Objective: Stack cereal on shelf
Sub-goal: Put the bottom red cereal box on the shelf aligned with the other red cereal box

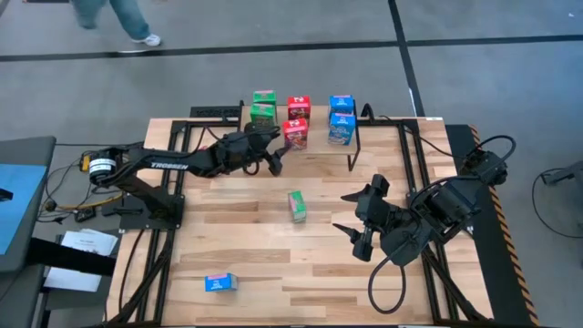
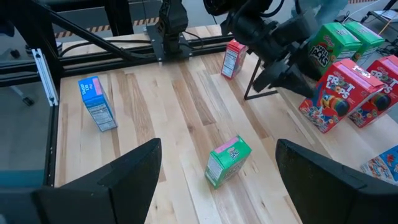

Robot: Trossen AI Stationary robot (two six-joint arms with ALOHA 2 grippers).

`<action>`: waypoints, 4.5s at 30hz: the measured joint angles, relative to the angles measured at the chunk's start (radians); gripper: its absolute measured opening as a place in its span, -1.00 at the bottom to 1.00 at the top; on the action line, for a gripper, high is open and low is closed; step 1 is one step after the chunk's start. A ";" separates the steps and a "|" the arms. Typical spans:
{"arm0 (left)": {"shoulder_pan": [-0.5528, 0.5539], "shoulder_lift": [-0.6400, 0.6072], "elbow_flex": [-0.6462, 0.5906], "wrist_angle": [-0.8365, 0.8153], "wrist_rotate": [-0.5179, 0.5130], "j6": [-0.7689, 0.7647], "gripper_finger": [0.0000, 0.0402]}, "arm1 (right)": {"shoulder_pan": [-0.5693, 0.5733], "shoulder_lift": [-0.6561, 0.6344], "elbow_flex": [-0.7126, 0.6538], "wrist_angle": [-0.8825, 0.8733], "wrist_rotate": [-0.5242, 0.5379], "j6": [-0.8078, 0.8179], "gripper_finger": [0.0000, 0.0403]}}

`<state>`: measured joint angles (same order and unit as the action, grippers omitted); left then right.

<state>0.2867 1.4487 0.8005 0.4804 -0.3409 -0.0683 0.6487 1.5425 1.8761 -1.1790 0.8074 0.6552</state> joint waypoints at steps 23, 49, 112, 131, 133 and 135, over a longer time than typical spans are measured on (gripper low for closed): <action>-0.022 -0.189 0.001 -0.334 -0.023 0.022 0.34 | 0.000 0.000 0.000 0.005 -0.025 0.002 0.69; -0.057 0.002 0.000 -0.114 -0.275 -0.128 0.34 | 0.000 0.000 0.000 0.005 -0.047 0.000 0.69; -0.114 -0.016 0.001 -0.001 -0.270 -0.124 0.34 | 0.000 0.000 0.000 0.005 -0.051 -0.008 0.69; -0.095 0.108 0.001 0.111 -0.375 -0.142 0.34 | 0.000 0.000 0.000 0.005 -0.051 -0.008 0.69; -0.095 0.108 0.001 0.120 -0.385 -0.132 0.34 | 0.000 0.000 0.000 0.005 -0.051 -0.008 0.69; -0.091 0.108 0.001 0.127 -0.387 -0.128 0.34 | 0.000 0.000 0.000 0.005 -0.051 -0.008 0.69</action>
<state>0.1959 1.5566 0.8013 0.6072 -0.7277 -0.1964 0.6485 1.5429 1.8759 -1.1744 0.7567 0.6468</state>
